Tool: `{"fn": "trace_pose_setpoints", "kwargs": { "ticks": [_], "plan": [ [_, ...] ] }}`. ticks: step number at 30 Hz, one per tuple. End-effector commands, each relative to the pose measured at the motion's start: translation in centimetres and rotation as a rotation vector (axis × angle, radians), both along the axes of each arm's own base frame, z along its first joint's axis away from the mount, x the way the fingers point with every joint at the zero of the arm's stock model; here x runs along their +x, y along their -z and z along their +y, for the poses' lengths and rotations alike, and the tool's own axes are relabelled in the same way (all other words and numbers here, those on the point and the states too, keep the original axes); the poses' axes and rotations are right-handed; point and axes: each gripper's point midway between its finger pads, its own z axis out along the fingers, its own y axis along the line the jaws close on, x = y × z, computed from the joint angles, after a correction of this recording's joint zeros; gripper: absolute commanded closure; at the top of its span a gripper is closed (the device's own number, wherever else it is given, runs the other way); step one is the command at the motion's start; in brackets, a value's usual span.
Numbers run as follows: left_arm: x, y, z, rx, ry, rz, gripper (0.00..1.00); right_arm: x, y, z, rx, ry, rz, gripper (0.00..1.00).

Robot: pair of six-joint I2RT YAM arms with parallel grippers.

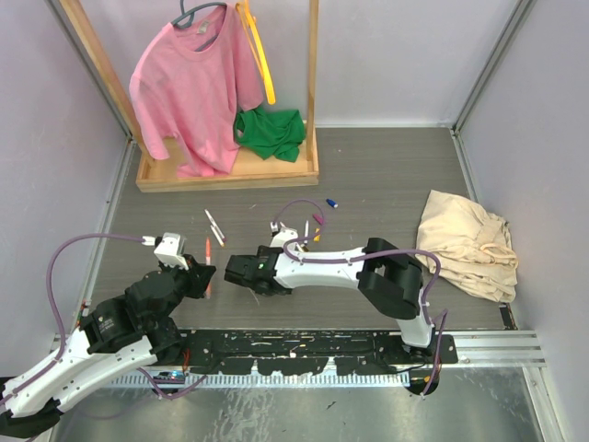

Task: Insert the pens into the pen caps
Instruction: Insert the pen cap onto the pen.

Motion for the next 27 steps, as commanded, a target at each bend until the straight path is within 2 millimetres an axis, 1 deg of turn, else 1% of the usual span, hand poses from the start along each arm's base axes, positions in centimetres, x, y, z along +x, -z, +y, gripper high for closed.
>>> {"fn": "trace_pose_setpoints", "kwargs": {
  "ticks": [1,5,10,17,22,27],
  "plan": [
    [0.3,-1.2,-0.4,-0.033,0.004,-0.031,1.0,0.9,-1.2,-1.2,0.024,0.071,-0.031,0.38],
    [0.4,-1.2,-0.5,-0.031,0.004,-0.032,1.0,1.1,-0.2,-2.0,0.013,0.083,0.006,0.4],
    [0.4,-1.1,-0.5,-0.03,0.002,-0.031,1.0,1.1,0.4,-2.2,0.031,0.09,0.025,0.43],
    [0.4,-1.1,-0.6,-0.027,0.007,-0.029,1.0,0.7,1.6,-2.5,0.063,0.089,0.07,0.5],
    [0.4,-1.1,-0.6,-0.026,0.006,-0.029,1.0,0.3,1.9,-2.3,0.075,0.078,0.097,0.57],
    [0.4,-1.1,-0.5,-0.023,0.003,-0.027,1.0,-0.4,1.8,-2.9,0.063,0.072,0.125,0.59]
  ]
}}
